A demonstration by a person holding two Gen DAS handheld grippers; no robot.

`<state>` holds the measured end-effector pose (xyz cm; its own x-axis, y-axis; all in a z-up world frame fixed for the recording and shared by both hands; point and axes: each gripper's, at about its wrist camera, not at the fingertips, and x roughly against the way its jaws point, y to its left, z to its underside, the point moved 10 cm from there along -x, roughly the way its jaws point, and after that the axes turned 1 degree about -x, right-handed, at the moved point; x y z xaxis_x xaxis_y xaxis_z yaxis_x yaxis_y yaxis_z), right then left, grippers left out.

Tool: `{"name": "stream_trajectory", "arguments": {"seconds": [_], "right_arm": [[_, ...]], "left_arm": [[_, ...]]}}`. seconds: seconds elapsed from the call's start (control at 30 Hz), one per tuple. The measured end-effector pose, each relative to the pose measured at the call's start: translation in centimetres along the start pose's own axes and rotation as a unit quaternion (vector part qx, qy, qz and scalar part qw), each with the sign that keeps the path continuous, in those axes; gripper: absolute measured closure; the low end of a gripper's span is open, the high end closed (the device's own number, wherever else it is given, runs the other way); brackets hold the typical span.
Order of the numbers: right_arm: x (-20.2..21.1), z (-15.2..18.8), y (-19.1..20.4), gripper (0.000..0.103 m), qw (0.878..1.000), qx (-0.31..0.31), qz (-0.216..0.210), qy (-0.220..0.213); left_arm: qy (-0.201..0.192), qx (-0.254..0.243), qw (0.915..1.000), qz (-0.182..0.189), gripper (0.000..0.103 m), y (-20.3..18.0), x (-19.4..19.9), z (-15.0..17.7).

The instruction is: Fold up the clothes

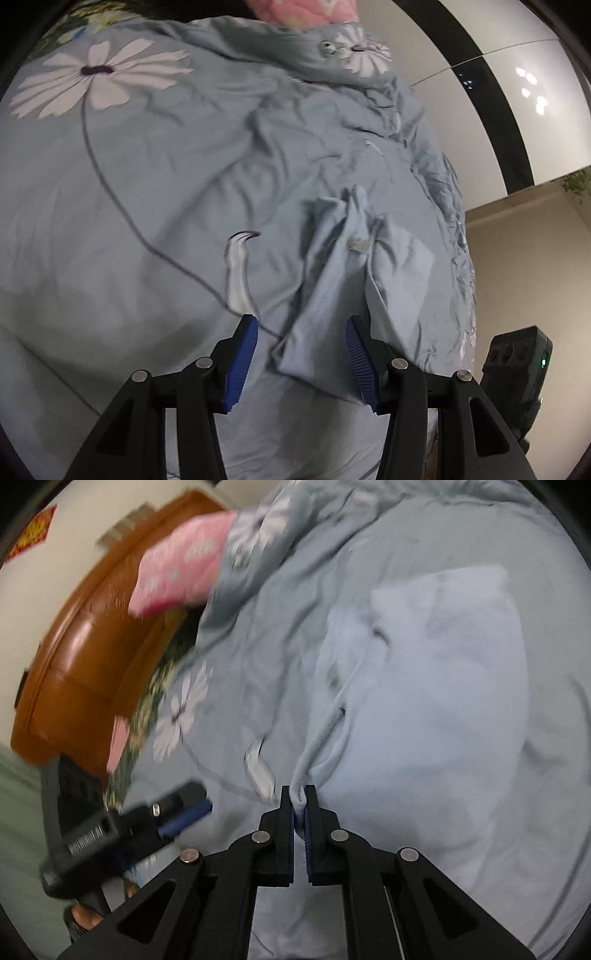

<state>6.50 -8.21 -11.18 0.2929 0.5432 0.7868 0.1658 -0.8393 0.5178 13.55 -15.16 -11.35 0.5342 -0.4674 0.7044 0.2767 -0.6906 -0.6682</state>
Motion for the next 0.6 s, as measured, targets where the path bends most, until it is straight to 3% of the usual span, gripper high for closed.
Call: {"name": "stream_trajectory", "arguments": {"seconds": [0.1,0.2,0.33,0.43,0.47,0.57,0.6], "right_arm": [[0.6,0.9,1.2,0.099,1.0,0.023,-0.015,-0.003],[0.7,1.4,1.7,0.099,0.999,0.044,-0.013,0.002],[-1.4,2.2,1.0,0.098,0.998,0.057,0.007,0.037],[-1.3,2.8,0.7,0.095,0.997,0.065,0.012,0.046],[-1.0,3.0,0.6,0.093,0.997,0.067,0.009,0.047],[1.0,3.1,-1.4,0.074,0.997,0.059,0.018,0.034],[1.7,3.0,-2.6,0.073,0.998,0.048,0.026,0.029]], "left_arm": [[0.0,0.002,0.9999,0.013,0.049,-0.7,-0.1,0.5],[0.012,-0.002,0.9984,0.056,0.047,-2.3,-0.9,0.8],[0.055,-0.032,0.9946,0.082,0.043,-5.1,-4.8,0.8],[0.086,-0.058,0.9917,0.075,0.043,-6.5,-7.5,0.4],[0.095,-0.067,0.9906,0.073,0.043,-6.8,-8.2,0.3],[0.113,-0.098,0.9866,0.066,0.044,-7.8,-9.7,0.3],[0.112,-0.113,0.9853,0.063,0.045,-8.4,-9.9,0.2]]}}
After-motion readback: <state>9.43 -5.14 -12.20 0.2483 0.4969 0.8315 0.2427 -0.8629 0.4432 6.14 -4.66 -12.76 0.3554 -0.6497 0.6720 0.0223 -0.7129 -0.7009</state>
